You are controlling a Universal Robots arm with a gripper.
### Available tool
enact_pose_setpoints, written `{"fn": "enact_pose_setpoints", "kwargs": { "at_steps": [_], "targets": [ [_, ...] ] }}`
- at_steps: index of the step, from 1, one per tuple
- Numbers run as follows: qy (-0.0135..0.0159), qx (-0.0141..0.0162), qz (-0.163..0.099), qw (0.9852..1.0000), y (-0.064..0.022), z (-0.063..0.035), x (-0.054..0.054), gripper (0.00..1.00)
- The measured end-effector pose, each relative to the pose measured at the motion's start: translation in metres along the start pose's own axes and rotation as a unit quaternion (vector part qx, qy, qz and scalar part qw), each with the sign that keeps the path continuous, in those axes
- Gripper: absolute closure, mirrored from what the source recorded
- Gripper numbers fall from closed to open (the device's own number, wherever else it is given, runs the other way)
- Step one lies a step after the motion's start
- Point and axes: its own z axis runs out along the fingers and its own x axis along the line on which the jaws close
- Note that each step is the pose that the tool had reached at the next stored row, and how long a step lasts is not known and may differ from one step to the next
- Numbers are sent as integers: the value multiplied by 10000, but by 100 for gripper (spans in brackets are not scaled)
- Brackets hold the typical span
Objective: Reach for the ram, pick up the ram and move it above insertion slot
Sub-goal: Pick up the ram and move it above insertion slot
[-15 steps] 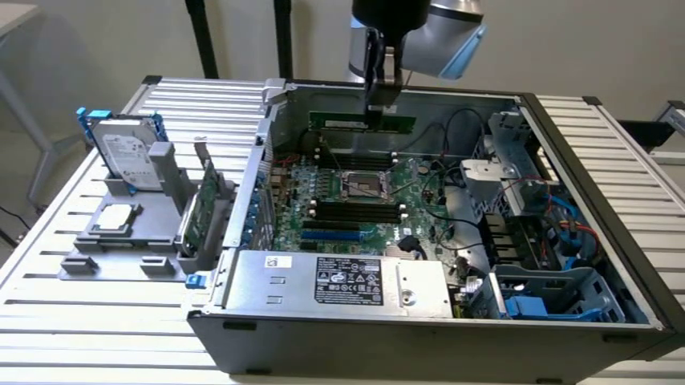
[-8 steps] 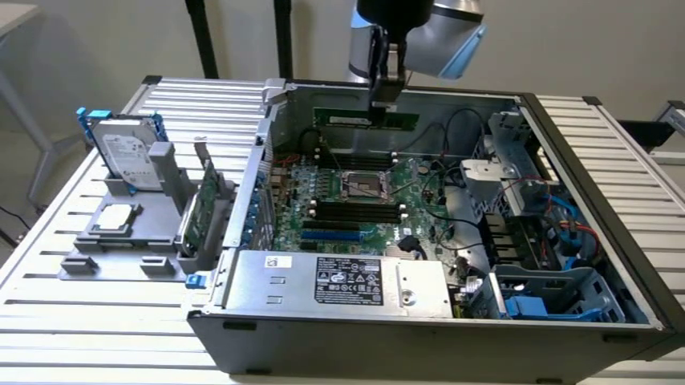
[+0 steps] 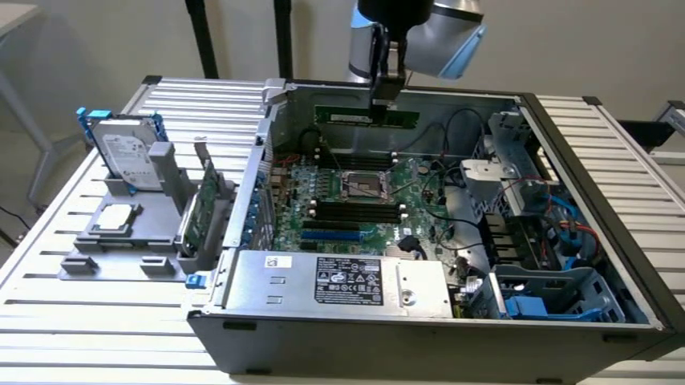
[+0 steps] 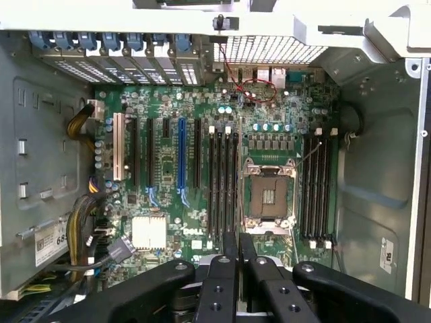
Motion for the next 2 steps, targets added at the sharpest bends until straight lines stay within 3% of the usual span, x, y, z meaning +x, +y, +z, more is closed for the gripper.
{"fn": "enact_pose_setpoints", "kwargs": {
  "at_steps": [2],
  "targets": [
    [0, 0, 0, 10000, 0, 0, 0, 87]
  ]
}}
